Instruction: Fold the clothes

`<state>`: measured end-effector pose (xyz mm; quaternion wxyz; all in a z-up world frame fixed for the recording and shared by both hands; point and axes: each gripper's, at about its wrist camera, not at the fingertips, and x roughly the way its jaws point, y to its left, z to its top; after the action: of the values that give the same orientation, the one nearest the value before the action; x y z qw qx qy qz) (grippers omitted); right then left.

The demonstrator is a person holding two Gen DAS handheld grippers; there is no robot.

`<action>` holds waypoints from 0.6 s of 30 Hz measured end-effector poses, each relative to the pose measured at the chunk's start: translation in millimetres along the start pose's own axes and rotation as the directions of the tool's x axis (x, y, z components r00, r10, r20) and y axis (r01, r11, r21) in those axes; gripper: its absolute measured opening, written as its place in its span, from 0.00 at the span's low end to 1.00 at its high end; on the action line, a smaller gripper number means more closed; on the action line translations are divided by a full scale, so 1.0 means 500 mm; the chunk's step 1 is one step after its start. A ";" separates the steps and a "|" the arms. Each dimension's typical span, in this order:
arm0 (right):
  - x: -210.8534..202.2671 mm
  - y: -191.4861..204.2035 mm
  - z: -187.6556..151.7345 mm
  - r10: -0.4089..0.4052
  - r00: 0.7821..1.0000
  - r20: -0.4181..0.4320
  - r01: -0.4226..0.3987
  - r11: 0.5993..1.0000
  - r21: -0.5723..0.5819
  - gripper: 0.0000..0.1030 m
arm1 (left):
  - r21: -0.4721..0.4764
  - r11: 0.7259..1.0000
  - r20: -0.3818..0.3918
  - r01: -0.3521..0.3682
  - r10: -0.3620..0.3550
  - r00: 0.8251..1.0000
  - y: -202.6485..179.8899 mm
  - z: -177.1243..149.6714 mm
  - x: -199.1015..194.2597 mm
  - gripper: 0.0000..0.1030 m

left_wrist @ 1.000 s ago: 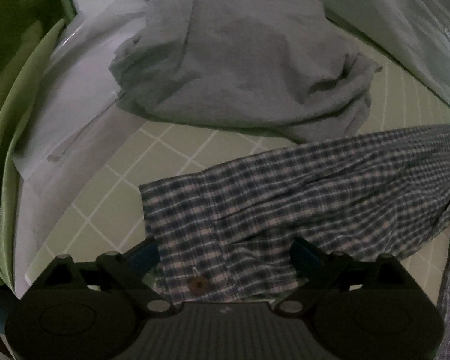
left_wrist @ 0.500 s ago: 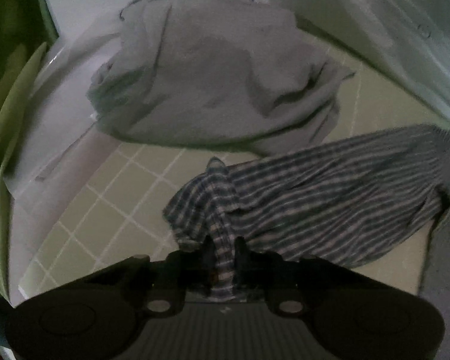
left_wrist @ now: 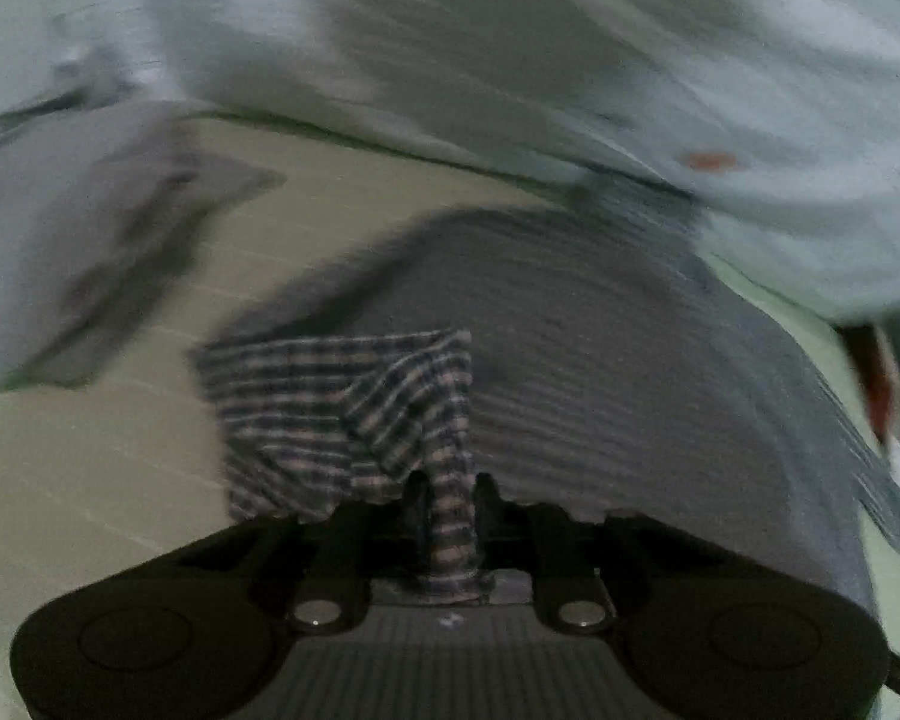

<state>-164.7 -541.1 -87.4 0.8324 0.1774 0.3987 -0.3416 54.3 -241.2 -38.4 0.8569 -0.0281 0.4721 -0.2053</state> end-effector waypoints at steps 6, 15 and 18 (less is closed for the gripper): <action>0.004 0.018 -0.002 0.065 0.998 0.009 -0.064 0.998 -0.013 0.98 | 0.130 0.992 0.008 -0.004 0.003 1.000 -0.058 -0.034 -0.012 0.78; 0.024 0.205 -0.022 0.231 0.972 -0.034 -0.233 0.963 -0.138 0.82 | 0.019 0.979 -0.042 -0.201 0.202 0.979 0.107 -0.040 -0.016 0.85; 0.031 0.283 -0.029 0.284 0.957 -0.049 -0.289 0.945 -0.151 0.78 | 0.021 0.973 -0.066 -0.228 0.229 0.971 0.166 -0.032 -0.006 0.85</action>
<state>-65.0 -439.9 -105.2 0.8791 0.1720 0.4055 -0.1822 66.7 -161.7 -65.1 0.8583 0.0392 0.4999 -0.1092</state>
